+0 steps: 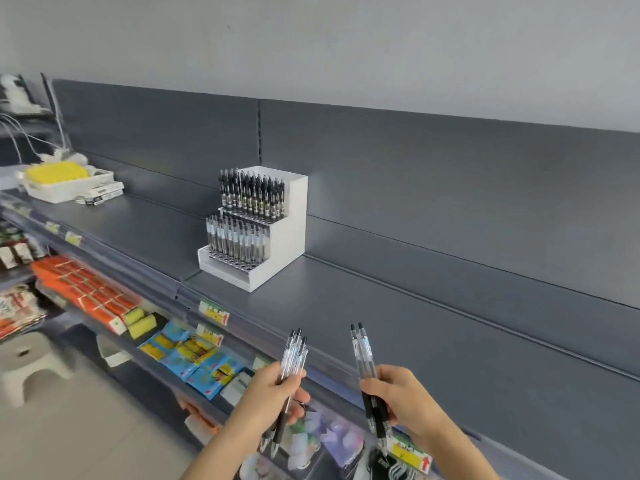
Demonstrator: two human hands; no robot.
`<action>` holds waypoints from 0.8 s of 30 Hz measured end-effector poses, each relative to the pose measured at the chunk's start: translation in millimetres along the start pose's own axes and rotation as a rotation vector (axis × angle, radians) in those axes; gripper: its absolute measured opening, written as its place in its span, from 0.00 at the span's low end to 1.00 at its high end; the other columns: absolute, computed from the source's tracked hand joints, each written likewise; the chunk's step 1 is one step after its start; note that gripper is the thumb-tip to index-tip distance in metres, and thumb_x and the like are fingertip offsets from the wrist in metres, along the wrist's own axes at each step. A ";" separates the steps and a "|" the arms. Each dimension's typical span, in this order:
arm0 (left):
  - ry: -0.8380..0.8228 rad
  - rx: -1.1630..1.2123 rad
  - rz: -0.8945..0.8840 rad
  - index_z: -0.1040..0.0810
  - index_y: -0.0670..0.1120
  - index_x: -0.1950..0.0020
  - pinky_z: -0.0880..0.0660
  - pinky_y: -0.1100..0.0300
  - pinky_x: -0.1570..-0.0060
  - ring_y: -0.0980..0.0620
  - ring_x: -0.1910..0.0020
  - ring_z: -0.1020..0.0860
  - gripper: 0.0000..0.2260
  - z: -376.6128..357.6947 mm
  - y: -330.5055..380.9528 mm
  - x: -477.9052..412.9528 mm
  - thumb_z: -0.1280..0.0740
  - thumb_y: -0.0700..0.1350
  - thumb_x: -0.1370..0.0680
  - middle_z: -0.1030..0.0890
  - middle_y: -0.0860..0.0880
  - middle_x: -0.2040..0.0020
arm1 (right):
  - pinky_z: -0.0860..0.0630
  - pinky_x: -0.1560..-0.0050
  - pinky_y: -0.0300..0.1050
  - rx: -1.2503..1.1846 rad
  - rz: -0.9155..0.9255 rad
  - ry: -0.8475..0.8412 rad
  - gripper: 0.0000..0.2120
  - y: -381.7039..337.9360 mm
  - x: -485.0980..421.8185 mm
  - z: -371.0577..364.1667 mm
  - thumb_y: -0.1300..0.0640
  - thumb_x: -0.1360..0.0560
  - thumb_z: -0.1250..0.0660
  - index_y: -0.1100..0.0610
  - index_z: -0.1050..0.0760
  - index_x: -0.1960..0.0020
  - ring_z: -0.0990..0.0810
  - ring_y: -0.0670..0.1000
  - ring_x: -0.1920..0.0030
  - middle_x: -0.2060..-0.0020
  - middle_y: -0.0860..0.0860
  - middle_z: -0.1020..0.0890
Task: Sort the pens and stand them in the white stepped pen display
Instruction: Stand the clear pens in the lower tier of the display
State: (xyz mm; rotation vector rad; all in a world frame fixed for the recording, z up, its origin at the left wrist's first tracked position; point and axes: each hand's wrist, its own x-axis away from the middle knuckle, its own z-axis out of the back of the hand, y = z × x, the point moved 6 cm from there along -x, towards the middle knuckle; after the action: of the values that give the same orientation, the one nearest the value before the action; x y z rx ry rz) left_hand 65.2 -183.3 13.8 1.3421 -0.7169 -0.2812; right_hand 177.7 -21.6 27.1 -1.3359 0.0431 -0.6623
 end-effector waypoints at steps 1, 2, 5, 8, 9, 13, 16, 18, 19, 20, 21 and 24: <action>-0.004 0.040 0.012 0.24 0.40 0.51 0.28 0.57 0.71 0.49 0.74 0.25 0.05 12.0 0.8 -2.7 0.38 0.38 0.21 0.20 0.43 0.68 | 0.36 0.70 0.39 -0.005 -0.001 -0.026 0.10 -7.1 -7.2 -13.7 0.62 0.24 0.36 0.60 0.33 0.63 0.34 0.48 0.75 0.74 0.50 0.33; -0.007 0.080 0.023 0.24 0.40 0.51 0.28 0.56 0.71 0.48 0.73 0.24 0.04 23.1 2.2 -6.0 0.38 0.39 0.21 0.19 0.42 0.68 | 0.34 0.69 0.40 -0.020 -0.003 -0.048 0.09 -13.2 -15.4 -25.9 0.62 0.24 0.37 0.60 0.32 0.63 0.33 0.48 0.75 0.74 0.50 0.33; -0.006 0.131 0.039 0.24 0.41 0.50 0.28 0.55 0.70 0.47 0.72 0.24 0.04 50.0 5.5 -19.0 0.37 0.40 0.21 0.19 0.41 0.67 | 0.32 0.71 0.38 -0.061 -0.005 -0.100 0.11 -30.1 -40.8 -55.9 0.63 0.23 0.38 0.60 0.33 0.64 0.32 0.46 0.77 0.75 0.50 0.33; -0.009 0.146 0.054 0.24 0.42 0.48 0.28 0.57 0.70 0.47 0.71 0.24 0.05 72.3 9.3 -38.5 0.38 0.40 0.20 0.19 0.42 0.67 | 0.32 0.74 0.37 -0.076 0.001 -0.155 0.11 -45.8 -68.9 -80.9 0.63 0.23 0.38 0.60 0.34 0.64 0.30 0.47 0.77 0.74 0.51 0.33; -0.014 0.157 0.060 0.24 0.42 0.48 0.28 0.57 0.71 0.47 0.71 0.24 0.05 78.6 11.1 -47.8 0.39 0.40 0.20 0.19 0.42 0.67 | 0.32 0.75 0.37 -0.069 0.002 -0.168 0.11 -50.8 -79.8 -88.2 0.63 0.23 0.38 0.60 0.33 0.64 0.29 0.47 0.77 0.74 0.51 0.32; -0.011 0.237 0.105 0.24 0.41 0.47 0.26 0.56 0.68 0.46 0.69 0.21 0.06 99.2 23.6 -91.4 0.38 0.41 0.21 0.18 0.42 0.65 | 0.37 0.75 0.37 0.007 0.063 -0.197 0.08 -78.3 -124.3 -119.7 0.62 0.24 0.38 0.60 0.31 0.62 0.30 0.48 0.75 0.74 0.50 0.30; -0.011 0.316 0.136 0.22 0.41 0.50 0.24 0.55 0.68 0.46 0.68 0.19 0.05 112.3 37.7 -125.1 0.37 0.40 0.22 0.17 0.44 0.66 | 0.30 0.76 0.38 0.006 0.094 -0.199 0.06 -105.2 -158.6 -144.2 0.64 0.24 0.38 0.66 0.26 0.57 0.22 0.52 0.73 0.70 0.57 0.21; -0.031 0.377 0.140 0.21 0.40 0.51 0.23 0.54 0.67 0.46 0.67 0.19 0.06 120.8 50.8 -143.5 0.37 0.39 0.22 0.17 0.43 0.65 | 0.21 0.66 0.48 0.061 0.118 -0.157 0.08 -121.3 -183.0 -155.9 0.64 0.26 0.37 0.69 0.25 0.54 0.19 0.57 0.66 0.65 0.60 0.19; -0.041 0.402 0.132 0.20 0.40 0.50 0.23 0.54 0.66 0.46 0.66 0.19 0.07 126.4 57.7 -152.7 0.38 0.38 0.22 0.17 0.42 0.63 | 0.23 0.61 0.50 0.116 0.144 -0.126 0.08 -130.2 -195.0 -159.6 0.63 0.26 0.37 0.69 0.25 0.54 0.22 0.56 0.66 0.66 0.58 0.21; -0.050 0.419 0.122 0.20 0.39 0.50 0.22 0.54 0.64 0.46 0.65 0.18 0.08 132.5 64.2 -161.4 0.38 0.38 0.22 0.16 0.42 0.62 | 0.25 0.61 0.48 0.175 0.175 -0.096 0.08 -139.0 -206.3 -162.6 0.61 0.27 0.37 0.67 0.24 0.56 0.25 0.52 0.67 0.67 0.54 0.24; -0.055 0.431 0.120 0.20 0.39 0.50 0.22 0.53 0.62 0.46 0.64 0.18 0.08 138.9 68.7 -170.3 0.39 0.38 0.21 0.16 0.42 0.62 | 0.28 0.65 0.43 0.239 0.197 -0.064 0.08 -146.4 -216.8 -164.4 0.60 0.26 0.37 0.66 0.25 0.58 0.29 0.49 0.69 0.69 0.51 0.26; -0.047 0.428 0.129 0.21 0.39 0.49 0.23 0.52 0.59 0.45 0.61 0.18 0.09 156.7 77.7 -192.7 0.40 0.38 0.20 0.16 0.43 0.62 | 0.40 0.73 0.35 0.376 0.247 0.006 0.10 -165.7 -239.3 -170.6 0.60 0.24 0.39 0.59 0.30 0.64 0.36 0.46 0.73 0.74 0.47 0.31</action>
State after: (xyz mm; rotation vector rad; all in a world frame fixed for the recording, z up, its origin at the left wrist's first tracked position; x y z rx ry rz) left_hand -194.0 -177.6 36.7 1.6877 -0.9345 -0.0550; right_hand -154.8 -73.5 51.7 -0.9468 0.0826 -0.4381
